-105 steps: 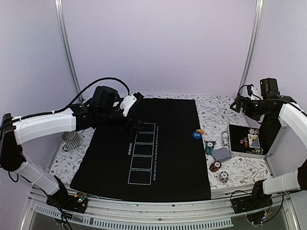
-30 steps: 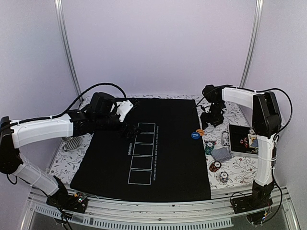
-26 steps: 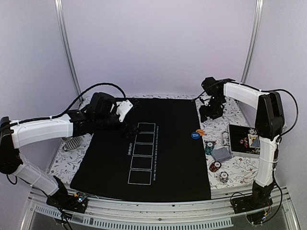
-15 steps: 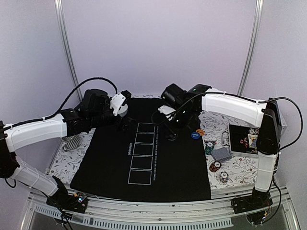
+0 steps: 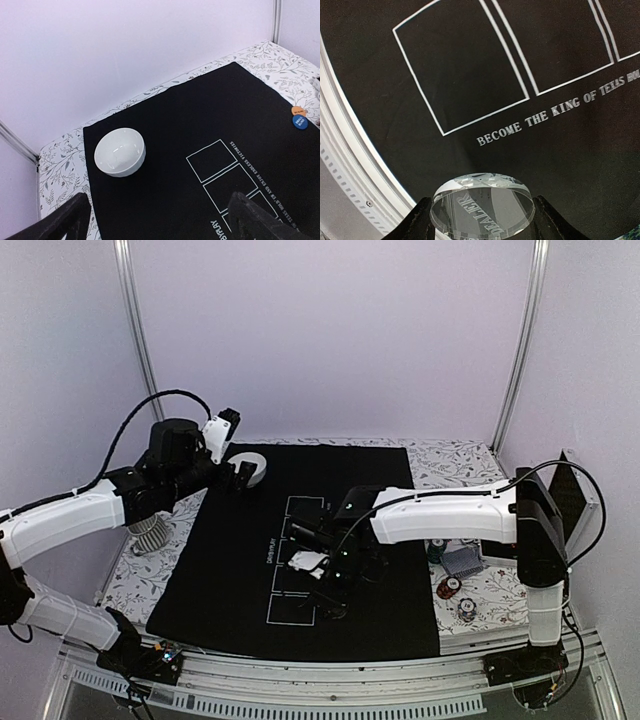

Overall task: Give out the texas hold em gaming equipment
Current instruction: Place the dealer button on the poker table mat.

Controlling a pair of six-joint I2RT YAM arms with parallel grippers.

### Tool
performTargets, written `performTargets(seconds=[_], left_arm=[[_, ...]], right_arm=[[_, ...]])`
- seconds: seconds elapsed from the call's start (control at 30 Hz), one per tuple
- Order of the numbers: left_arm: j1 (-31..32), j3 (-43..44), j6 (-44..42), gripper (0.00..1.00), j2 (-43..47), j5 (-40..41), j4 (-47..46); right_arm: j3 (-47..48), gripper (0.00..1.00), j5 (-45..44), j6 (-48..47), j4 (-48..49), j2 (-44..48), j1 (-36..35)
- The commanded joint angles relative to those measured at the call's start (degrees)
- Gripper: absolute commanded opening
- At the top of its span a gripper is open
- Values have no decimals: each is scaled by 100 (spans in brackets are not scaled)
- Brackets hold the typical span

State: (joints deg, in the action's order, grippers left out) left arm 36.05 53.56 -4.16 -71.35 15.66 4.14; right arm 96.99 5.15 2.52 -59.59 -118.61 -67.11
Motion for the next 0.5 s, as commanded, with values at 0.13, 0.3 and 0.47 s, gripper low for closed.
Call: performTargets(seconds=[0.13, 0.3, 0.47], left_arm=[[-195, -74, 124, 98, 123, 91, -152], [-197, -65, 93, 98, 130, 77, -151], [-195, -83, 75, 98, 133, 87, -159]], right_arm=[[-275, 28, -375, 99, 102, -76, -27], [-232, 25, -828, 187, 40, -313, 552], [109, 24, -1139, 192, 167, -633, 1119]])
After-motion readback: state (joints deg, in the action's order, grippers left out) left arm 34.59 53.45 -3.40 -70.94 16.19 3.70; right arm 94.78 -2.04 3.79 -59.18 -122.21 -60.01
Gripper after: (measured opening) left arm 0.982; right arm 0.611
